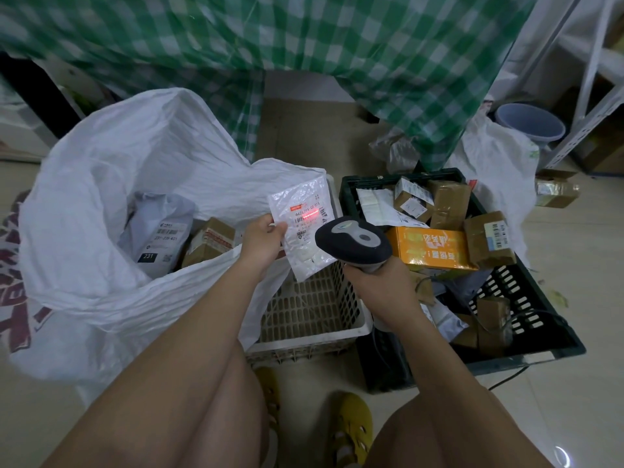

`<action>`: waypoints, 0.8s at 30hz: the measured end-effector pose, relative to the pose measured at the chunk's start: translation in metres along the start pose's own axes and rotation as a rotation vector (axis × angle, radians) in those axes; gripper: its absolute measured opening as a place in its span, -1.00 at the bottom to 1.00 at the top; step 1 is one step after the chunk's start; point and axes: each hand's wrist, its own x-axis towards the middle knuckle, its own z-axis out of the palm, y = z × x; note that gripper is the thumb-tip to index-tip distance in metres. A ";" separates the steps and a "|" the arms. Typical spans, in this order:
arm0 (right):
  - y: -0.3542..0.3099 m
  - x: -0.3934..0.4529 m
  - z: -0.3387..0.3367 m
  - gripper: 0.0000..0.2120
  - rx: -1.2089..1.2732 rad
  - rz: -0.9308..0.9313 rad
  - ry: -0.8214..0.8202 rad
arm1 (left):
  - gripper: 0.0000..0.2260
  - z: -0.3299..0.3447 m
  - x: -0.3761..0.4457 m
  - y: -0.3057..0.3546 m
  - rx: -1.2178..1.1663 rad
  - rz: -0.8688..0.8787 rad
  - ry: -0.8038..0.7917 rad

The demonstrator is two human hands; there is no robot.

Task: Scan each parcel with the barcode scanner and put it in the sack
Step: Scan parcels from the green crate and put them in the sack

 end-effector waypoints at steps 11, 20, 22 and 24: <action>-0.002 0.015 0.009 -0.83 0.118 0.006 0.054 | -0.85 -0.041 0.005 0.020 -0.018 0.156 0.276; -0.016 0.030 0.034 -0.91 0.144 0.003 0.036 | -0.64 -0.118 0.014 0.047 1.337 0.191 0.063; -0.013 0.031 0.030 -0.89 0.135 0.038 0.043 | -0.60 -0.112 0.015 0.037 1.439 -0.034 -0.173; -0.008 0.033 0.021 -0.87 0.147 0.074 0.067 | -0.62 -0.099 0.015 0.031 1.393 -0.059 -0.245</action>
